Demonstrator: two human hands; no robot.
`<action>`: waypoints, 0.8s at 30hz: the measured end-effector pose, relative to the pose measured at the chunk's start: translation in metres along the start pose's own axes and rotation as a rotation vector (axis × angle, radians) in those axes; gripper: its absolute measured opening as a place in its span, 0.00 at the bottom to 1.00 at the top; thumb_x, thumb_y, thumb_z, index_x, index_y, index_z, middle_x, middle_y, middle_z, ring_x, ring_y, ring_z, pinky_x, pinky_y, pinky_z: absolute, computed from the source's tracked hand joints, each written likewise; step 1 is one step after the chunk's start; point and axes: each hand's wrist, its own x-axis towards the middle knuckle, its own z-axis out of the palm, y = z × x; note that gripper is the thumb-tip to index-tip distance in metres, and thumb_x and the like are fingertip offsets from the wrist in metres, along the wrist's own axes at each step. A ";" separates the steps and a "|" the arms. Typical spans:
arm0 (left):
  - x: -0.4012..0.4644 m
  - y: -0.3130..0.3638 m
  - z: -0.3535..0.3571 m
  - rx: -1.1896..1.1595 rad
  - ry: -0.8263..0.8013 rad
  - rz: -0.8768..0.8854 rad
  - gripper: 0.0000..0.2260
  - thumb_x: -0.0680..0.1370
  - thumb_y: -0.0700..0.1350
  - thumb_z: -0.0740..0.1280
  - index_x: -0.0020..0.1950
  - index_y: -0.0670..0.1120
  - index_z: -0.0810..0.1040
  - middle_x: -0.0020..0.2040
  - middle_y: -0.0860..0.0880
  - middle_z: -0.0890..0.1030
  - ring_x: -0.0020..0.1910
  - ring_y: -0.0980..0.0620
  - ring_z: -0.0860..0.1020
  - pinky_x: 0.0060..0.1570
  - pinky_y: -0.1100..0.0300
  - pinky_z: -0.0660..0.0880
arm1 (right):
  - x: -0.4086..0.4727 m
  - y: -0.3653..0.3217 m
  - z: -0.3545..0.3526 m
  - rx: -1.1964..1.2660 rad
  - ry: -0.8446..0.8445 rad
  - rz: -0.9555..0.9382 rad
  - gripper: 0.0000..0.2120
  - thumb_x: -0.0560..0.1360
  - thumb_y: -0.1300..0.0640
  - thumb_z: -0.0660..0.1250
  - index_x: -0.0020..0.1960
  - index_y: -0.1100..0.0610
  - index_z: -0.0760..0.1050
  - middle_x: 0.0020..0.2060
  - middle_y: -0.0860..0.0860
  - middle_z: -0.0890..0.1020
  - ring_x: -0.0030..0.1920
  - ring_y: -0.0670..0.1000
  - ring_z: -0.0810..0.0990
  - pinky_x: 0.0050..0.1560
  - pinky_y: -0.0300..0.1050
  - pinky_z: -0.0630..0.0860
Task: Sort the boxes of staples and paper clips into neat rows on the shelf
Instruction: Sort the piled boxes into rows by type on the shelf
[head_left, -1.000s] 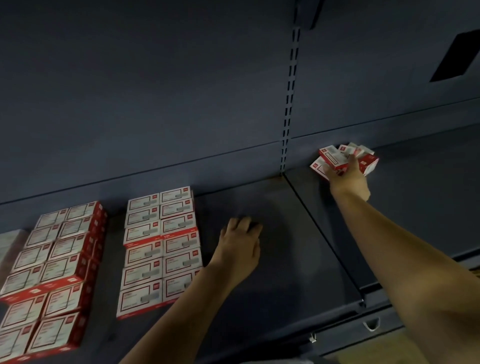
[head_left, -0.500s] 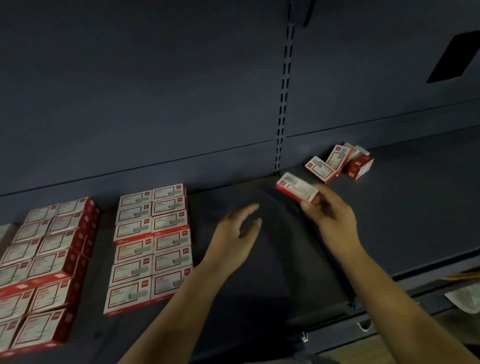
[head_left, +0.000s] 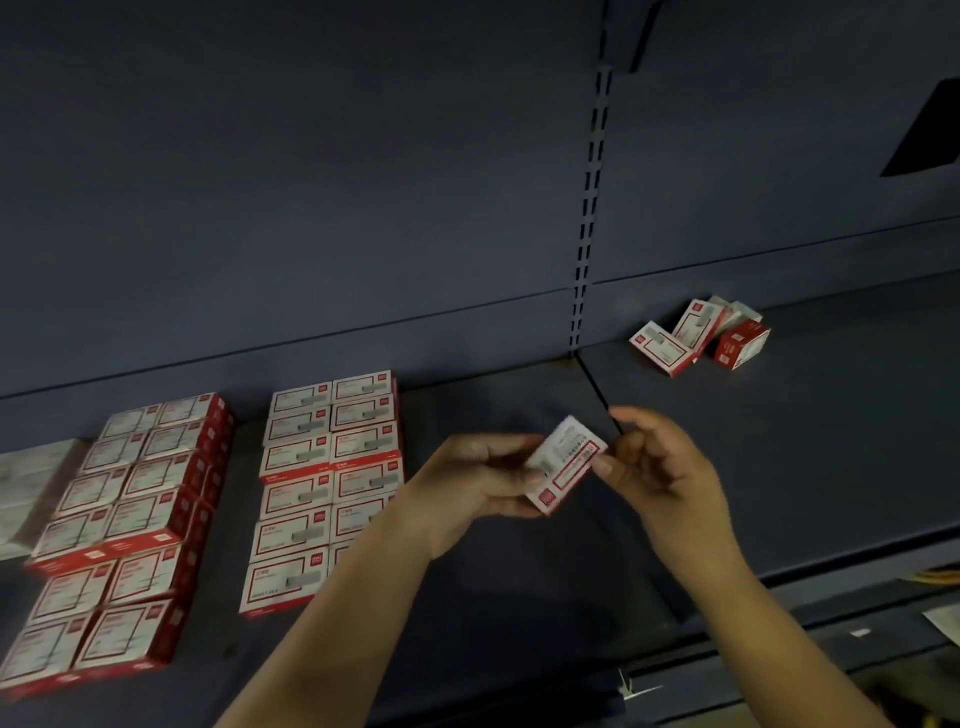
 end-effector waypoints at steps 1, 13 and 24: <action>-0.001 -0.001 0.002 -0.012 -0.032 -0.017 0.16 0.74 0.30 0.64 0.58 0.44 0.77 0.49 0.47 0.83 0.49 0.50 0.82 0.45 0.58 0.79 | 0.000 -0.003 0.004 -0.015 0.050 -0.012 0.14 0.67 0.60 0.71 0.51 0.53 0.75 0.34 0.45 0.77 0.34 0.41 0.75 0.38 0.31 0.72; -0.007 -0.020 0.015 -0.295 0.220 0.064 0.18 0.71 0.34 0.69 0.60 0.34 0.72 0.50 0.39 0.82 0.48 0.44 0.82 0.45 0.56 0.78 | -0.020 0.001 0.030 -0.399 -0.076 -0.148 0.25 0.69 0.49 0.66 0.64 0.53 0.69 0.56 0.47 0.75 0.57 0.42 0.73 0.57 0.29 0.68; -0.026 -0.022 -0.008 -0.621 0.136 0.037 0.24 0.78 0.56 0.54 0.59 0.39 0.77 0.56 0.39 0.80 0.51 0.45 0.81 0.44 0.56 0.79 | 0.001 -0.005 0.045 -0.575 -0.011 -0.279 0.23 0.68 0.46 0.67 0.57 0.59 0.76 0.51 0.53 0.75 0.53 0.50 0.71 0.55 0.29 0.66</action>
